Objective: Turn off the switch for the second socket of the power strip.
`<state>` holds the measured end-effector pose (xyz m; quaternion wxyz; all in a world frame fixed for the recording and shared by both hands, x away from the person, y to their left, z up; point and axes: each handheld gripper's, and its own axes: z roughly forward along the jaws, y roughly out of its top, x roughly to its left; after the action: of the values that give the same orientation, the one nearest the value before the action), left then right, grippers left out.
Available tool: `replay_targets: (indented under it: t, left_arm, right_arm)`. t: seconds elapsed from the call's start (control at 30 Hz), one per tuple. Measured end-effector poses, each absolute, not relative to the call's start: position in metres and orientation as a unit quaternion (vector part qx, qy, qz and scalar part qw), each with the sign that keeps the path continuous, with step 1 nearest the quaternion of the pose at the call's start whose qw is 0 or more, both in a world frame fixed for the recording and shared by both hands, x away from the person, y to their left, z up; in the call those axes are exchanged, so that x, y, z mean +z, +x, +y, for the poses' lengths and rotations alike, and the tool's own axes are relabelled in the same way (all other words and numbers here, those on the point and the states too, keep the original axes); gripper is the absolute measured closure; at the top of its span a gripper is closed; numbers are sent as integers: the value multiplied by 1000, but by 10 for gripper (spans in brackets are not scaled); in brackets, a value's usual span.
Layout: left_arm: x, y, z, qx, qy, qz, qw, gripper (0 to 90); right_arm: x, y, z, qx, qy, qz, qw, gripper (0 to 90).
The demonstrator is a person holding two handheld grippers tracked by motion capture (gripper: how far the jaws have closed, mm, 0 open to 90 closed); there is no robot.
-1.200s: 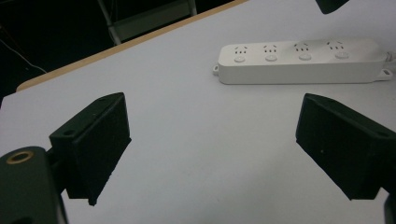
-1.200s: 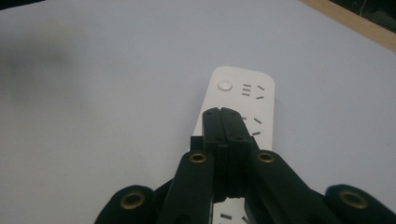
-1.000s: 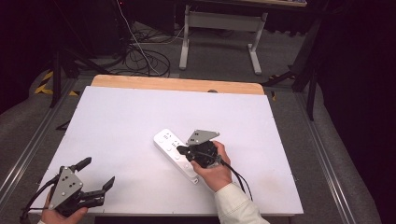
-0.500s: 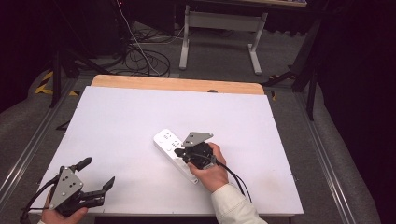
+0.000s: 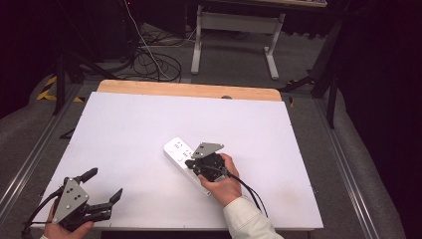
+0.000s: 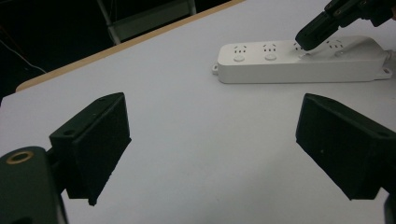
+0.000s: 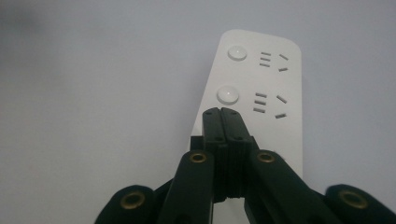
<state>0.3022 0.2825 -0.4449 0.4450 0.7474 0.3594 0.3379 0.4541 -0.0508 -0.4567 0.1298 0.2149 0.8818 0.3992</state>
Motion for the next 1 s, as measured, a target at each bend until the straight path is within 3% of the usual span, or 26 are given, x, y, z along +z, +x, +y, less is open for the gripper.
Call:
replay_targets:
  t: [1.0]
  left_arm:
    - [-445,302,282,337,749,359,442,104]
  right_arm:
    - [-464,452,-47,386,210,887,143,900]
